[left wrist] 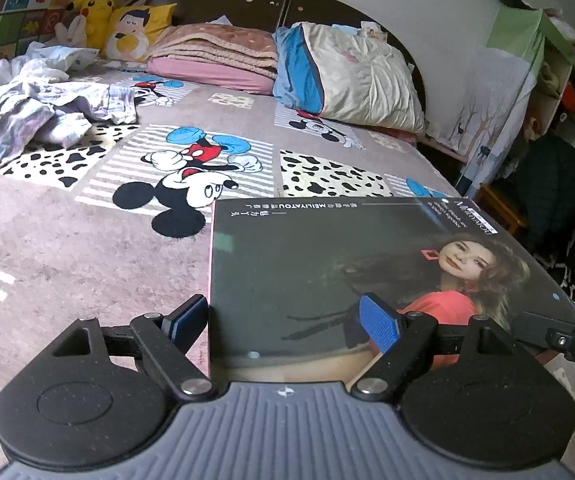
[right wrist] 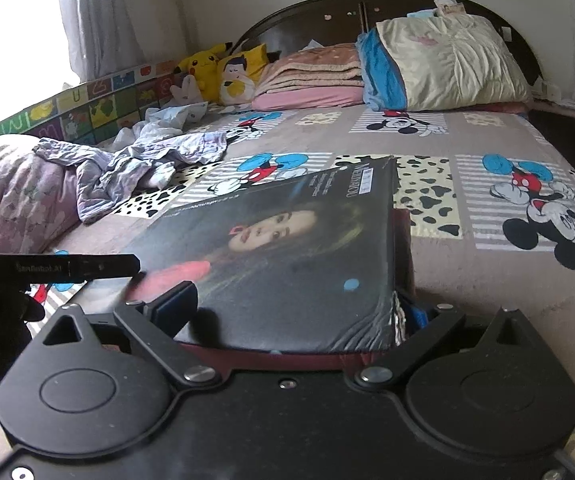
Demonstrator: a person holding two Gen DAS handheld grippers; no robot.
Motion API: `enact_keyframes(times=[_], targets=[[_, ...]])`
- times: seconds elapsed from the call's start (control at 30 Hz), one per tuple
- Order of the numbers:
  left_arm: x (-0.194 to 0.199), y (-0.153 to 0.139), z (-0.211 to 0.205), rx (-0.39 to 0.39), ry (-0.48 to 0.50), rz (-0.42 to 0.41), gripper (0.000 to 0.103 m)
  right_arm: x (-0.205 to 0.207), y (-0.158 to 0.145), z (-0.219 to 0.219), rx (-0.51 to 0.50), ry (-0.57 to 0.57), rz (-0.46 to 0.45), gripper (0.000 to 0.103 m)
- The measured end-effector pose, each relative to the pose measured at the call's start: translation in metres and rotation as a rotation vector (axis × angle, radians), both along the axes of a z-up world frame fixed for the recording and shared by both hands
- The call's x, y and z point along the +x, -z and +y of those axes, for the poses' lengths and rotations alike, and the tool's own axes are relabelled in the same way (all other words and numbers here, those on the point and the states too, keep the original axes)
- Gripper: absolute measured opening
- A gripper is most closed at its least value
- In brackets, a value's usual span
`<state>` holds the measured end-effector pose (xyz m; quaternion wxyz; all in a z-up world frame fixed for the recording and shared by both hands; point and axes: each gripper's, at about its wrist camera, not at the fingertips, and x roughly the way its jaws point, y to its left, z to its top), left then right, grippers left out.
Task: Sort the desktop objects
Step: 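Lift the lid with both tools and carry it over the shoebox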
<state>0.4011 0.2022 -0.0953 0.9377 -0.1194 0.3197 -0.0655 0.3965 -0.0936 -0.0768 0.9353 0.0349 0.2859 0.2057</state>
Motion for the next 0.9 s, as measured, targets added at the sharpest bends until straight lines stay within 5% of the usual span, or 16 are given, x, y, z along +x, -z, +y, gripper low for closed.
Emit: enact_keyframes(times=[0.6, 0.9], targets=[[-0.002, 0.012, -0.013, 0.014, -0.049, -0.034, 0.082, -0.011, 0.014, -0.020, 0.004, 0.107, -0.013, 0.100], [-0.005, 0.011, -0.025, 0.050, -0.032, -0.052, 0.083, -0.007, 0.031, -0.062, 0.204, 0.186, 0.059, 0.100]])
